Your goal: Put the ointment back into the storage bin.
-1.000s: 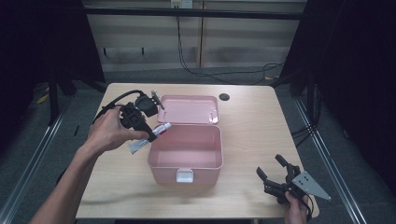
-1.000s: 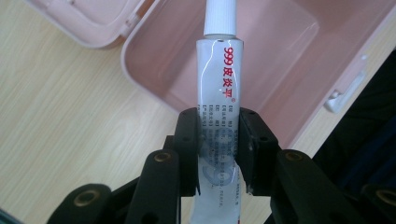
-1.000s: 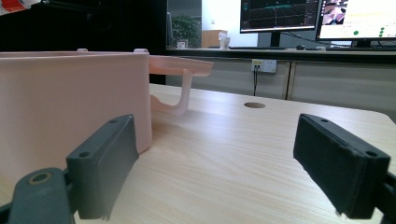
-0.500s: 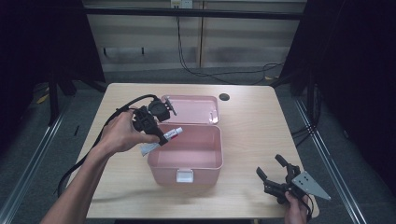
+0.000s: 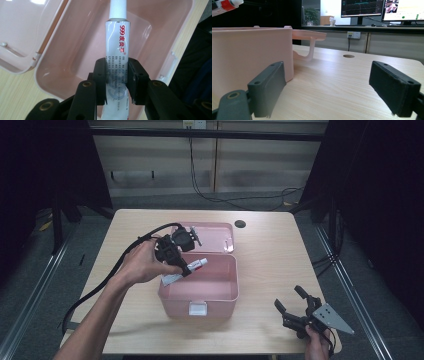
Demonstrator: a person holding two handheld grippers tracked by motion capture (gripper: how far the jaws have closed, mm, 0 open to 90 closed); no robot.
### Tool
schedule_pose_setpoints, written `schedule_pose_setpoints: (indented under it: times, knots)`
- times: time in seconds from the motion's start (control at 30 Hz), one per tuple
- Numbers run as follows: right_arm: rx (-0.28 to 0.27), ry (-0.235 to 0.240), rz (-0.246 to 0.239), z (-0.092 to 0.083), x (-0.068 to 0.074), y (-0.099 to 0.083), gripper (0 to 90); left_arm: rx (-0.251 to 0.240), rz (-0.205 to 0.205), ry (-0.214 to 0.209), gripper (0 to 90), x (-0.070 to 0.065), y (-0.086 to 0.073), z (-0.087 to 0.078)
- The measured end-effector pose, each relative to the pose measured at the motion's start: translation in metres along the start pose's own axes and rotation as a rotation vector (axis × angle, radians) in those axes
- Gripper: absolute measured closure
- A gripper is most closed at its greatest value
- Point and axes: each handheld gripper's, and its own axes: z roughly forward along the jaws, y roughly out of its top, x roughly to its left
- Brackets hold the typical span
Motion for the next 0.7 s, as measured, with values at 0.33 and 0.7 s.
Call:
schedule_pose_setpoints:
  times: [0.33, 0.7]
  knots:
    - [-0.001, -0.001, -0.001, 0.0, 0.0, 0.0, 12.8, -0.01, 0.032, -0.016, 71.0, -0.003, 0.009, 0.01]
    - [-0.001, -0.001, -0.002, 0.0, 0.0, 0.0, 12.8, 0.005, 0.055, -0.048, 71.0, -0.006, 0.014, 0.028]
